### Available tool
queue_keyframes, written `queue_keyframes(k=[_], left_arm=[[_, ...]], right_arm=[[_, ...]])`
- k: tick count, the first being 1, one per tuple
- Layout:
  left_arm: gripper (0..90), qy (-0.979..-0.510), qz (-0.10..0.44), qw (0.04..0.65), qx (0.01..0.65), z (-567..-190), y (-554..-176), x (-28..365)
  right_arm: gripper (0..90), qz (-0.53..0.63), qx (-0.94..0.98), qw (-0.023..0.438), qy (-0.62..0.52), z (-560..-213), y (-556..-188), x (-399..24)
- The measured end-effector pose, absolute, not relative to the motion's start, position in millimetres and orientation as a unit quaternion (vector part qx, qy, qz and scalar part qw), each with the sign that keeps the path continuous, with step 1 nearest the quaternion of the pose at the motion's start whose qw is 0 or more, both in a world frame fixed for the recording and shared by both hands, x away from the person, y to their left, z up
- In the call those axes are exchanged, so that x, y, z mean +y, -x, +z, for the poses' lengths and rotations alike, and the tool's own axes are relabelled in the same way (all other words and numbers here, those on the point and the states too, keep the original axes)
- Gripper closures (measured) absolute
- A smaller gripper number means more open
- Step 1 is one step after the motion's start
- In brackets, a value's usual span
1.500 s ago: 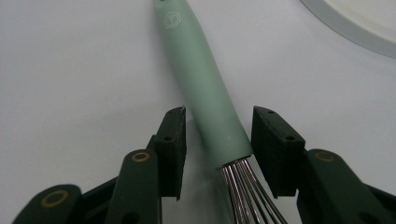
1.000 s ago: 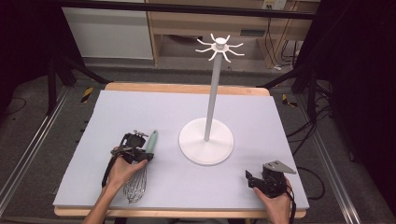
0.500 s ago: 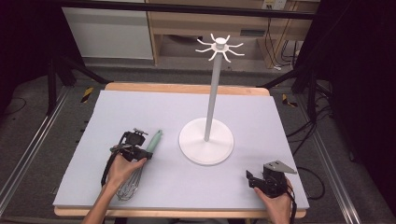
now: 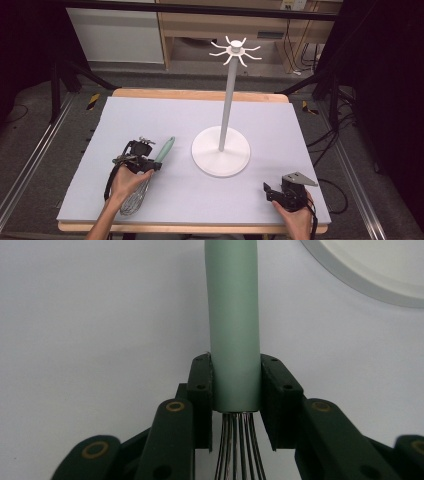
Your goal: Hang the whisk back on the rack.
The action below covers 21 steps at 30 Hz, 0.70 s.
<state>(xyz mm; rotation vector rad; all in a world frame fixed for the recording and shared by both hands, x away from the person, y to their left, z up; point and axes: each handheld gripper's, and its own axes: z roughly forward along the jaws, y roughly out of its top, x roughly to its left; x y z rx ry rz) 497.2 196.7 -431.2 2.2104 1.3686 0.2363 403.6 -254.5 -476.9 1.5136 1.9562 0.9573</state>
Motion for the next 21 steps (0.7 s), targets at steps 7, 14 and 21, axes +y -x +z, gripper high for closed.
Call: queue_keyframes(k=[7, 14, 21], left_arm=[[68.8, -0.818, 0.091, 0.271, 0.500, -424.5, -492.3, 199.9], [68.9, -0.815, 0.094, 0.288, 0.494, -416.5, -485.2, 203.6], [68.8, -0.806, 0.104, 0.311, 0.492, -406.0, -478.6, 209.1]], right_arm=[[28.6, 0.350, 0.716, 0.242, -0.553, -476.8, -403.6, -253.7], [28.8, 0.350, 0.716, 0.243, -0.553, -476.7, -403.3, -254.0], [28.8, 0.353, 0.715, 0.240, -0.553, -476.9, -403.6, -254.3]])
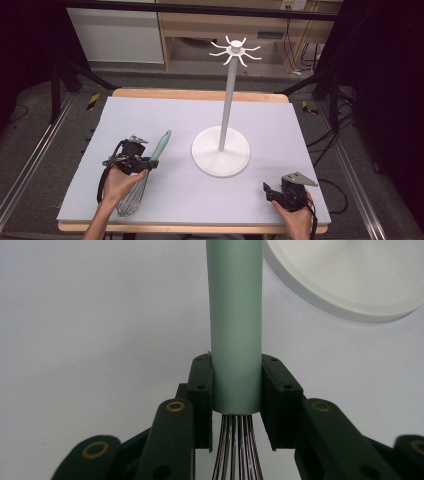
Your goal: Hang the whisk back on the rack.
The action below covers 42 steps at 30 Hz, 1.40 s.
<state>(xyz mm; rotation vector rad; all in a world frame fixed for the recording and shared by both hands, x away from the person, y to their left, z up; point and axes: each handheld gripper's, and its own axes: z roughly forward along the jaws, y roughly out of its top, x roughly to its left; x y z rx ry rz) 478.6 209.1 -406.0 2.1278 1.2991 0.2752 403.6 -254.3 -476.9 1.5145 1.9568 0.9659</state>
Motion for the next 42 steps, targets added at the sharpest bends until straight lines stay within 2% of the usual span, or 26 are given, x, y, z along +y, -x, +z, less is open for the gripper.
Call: queue_keyframes(k=[17, 32, 42], left_arm=[[68.8, -0.773, 0.133, 0.400, 0.474, -376.5, -455.2, 223.5], [68.7, -0.721, 0.204, 0.480, 0.456, -370.0, -444.2, 224.6], [68.8, -0.712, 0.216, 0.500, 0.443, -366.1, -441.4, 217.7]], right_arm=[[29.6, 0.357, 0.713, 0.244, -0.552, -475.8, -402.6, -254.5], [29.8, 0.365, 0.710, 0.250, -0.547, -475.4, -402.6, -255.8], [29.8, 0.368, 0.708, 0.255, -0.546, -475.2, -403.1, -256.1]])
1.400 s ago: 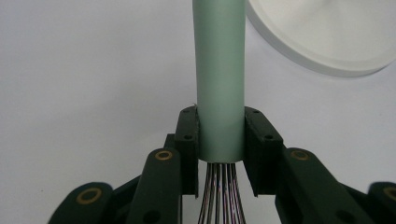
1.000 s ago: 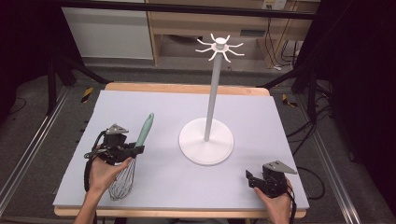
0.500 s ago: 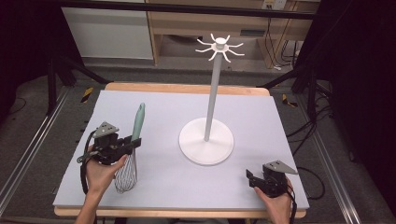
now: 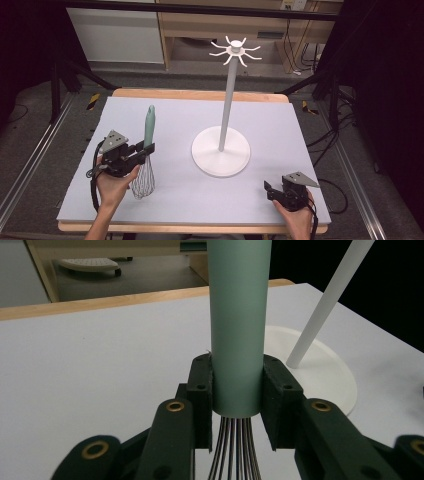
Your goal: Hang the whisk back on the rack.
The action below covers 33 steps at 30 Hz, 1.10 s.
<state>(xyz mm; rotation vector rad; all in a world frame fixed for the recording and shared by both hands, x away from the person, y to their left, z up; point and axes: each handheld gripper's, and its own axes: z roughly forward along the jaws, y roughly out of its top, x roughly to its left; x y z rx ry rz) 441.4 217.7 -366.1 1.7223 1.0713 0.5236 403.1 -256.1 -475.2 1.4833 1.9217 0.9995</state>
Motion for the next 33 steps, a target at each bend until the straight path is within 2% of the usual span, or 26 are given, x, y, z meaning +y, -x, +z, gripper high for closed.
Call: queue_keyframes(k=[33], left_arm=[[68.7, -0.700, 0.224, 0.548, 0.398, -323.2, -441.7, 200.6]], right_arm=[[29.8, 0.368, 0.706, 0.260, -0.546, -474.5, -405.0, -255.3]])
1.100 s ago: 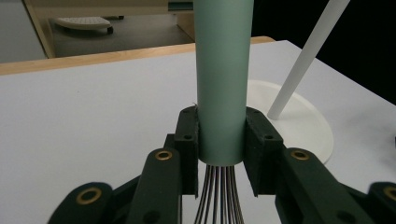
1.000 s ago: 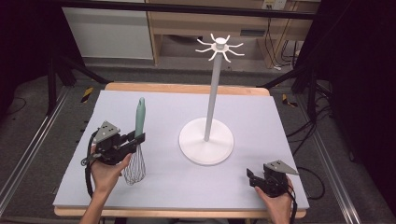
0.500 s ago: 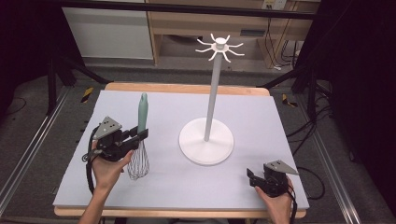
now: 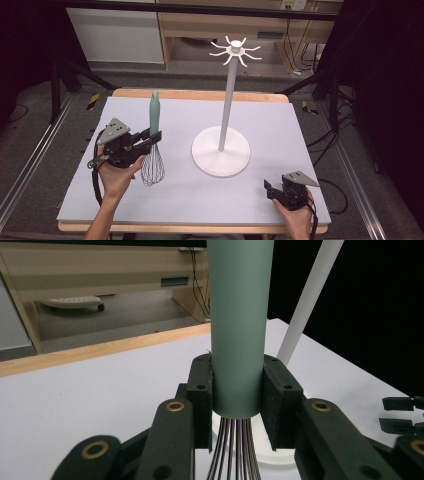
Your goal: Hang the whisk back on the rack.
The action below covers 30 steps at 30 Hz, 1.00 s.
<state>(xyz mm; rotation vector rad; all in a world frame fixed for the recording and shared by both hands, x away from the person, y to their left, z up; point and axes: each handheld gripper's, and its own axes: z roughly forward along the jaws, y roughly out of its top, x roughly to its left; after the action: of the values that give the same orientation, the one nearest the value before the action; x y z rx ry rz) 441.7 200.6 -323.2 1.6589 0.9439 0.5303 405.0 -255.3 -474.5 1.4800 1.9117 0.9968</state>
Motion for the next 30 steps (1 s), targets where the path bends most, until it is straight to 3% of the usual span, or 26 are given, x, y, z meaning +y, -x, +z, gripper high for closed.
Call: queue_keyframes(k=[30], left_arm=[[68.7, -0.700, 0.240, 0.573, 0.352, -274.9, -440.8, 168.7]], right_arm=[[30.4, 0.373, 0.704, 0.258, -0.547, -473.9, -405.6, -256.0]])
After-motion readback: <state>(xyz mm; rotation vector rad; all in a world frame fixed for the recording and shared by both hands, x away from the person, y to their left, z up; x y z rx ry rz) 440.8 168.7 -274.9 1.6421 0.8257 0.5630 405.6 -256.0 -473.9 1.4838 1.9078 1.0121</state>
